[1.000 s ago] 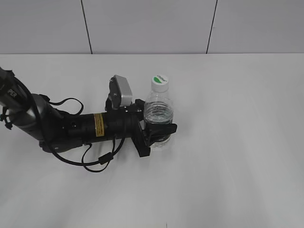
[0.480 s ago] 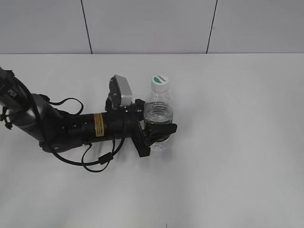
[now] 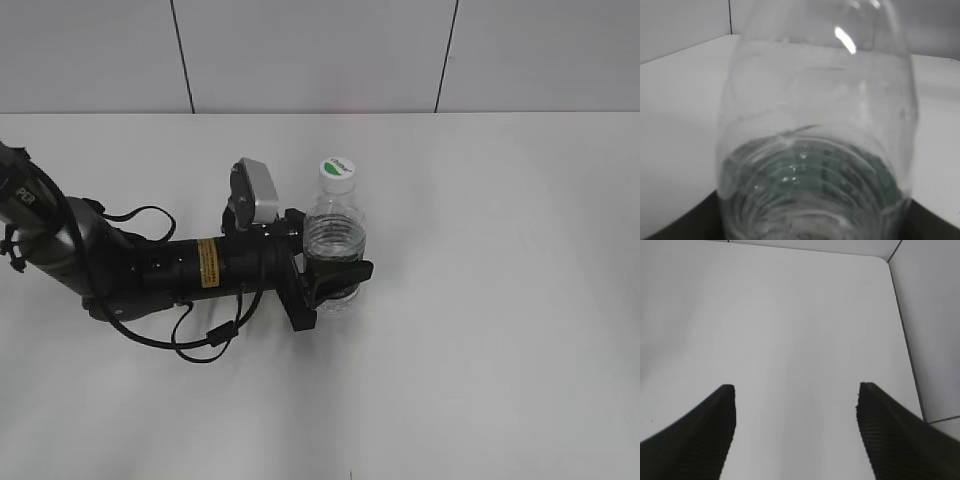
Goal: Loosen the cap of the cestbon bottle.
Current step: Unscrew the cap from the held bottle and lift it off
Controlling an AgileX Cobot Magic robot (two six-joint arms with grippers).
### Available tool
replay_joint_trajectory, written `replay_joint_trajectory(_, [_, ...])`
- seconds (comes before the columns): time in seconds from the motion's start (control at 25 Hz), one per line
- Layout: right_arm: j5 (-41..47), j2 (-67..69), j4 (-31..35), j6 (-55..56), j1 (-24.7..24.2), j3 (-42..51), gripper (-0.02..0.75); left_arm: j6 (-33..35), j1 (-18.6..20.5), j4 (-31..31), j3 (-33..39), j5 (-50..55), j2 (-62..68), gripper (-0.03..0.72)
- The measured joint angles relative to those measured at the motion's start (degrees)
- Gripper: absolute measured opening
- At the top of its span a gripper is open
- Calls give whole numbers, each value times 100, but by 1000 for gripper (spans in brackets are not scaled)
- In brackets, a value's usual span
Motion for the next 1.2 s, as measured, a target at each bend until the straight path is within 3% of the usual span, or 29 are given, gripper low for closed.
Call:
replay_joint_trajectory(0.56, [416, 2715, 682, -413, 0, -1753, 574, 0, 0, 50, -4, -5, 0, 409])
replay_joint_trajectory(0.92, [1134, 3954, 1187, -538, 9, -2802, 574, 2, 0, 106, -6, -17, 0, 409])
replay_joint_trajectory(1.2, [1508, 4723, 1300, -397, 355, -3129, 587, 2, 0, 119, -6, -21, 0, 409])
